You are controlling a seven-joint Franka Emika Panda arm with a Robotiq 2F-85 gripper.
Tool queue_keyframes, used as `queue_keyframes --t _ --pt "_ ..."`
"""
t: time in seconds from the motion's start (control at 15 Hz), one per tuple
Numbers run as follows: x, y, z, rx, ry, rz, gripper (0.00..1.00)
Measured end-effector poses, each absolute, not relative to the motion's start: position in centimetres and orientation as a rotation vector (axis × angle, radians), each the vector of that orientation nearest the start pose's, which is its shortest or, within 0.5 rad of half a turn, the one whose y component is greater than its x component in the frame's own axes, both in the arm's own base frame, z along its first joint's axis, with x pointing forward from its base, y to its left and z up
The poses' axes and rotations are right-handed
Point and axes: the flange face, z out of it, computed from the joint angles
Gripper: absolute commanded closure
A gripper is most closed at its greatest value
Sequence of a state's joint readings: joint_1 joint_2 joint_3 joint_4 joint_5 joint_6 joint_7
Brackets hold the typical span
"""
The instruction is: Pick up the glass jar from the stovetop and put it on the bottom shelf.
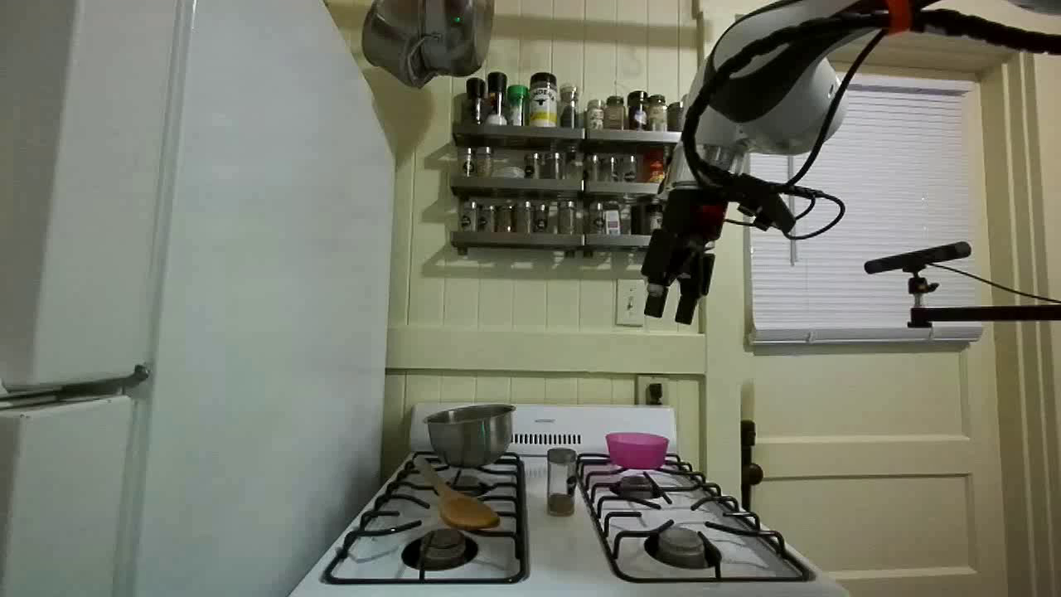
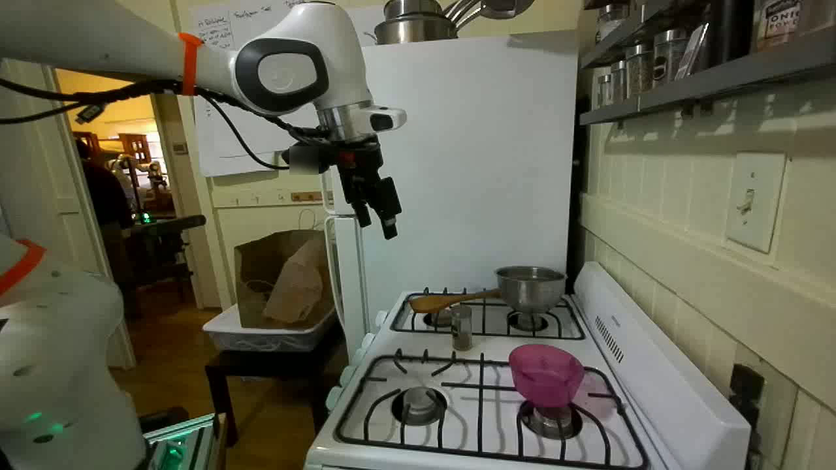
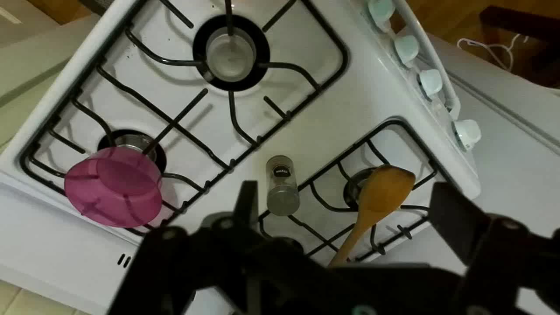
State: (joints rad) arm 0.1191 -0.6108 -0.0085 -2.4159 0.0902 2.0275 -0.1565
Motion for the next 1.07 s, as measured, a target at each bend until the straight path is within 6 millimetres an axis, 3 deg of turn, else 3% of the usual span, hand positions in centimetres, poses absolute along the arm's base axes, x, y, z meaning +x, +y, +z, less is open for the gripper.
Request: queue_keyframes --t 0.73,0.87,1.07 --pt "38.7 4.9 54.4 -3.018 -0.358 -0.348 0.00" --pt "39.6 5.5 53.6 -3.023 -0.340 -0.418 0.00" --pt "41.6 6.6 50.8 -3.012 -0.324 -0.582 0.00"
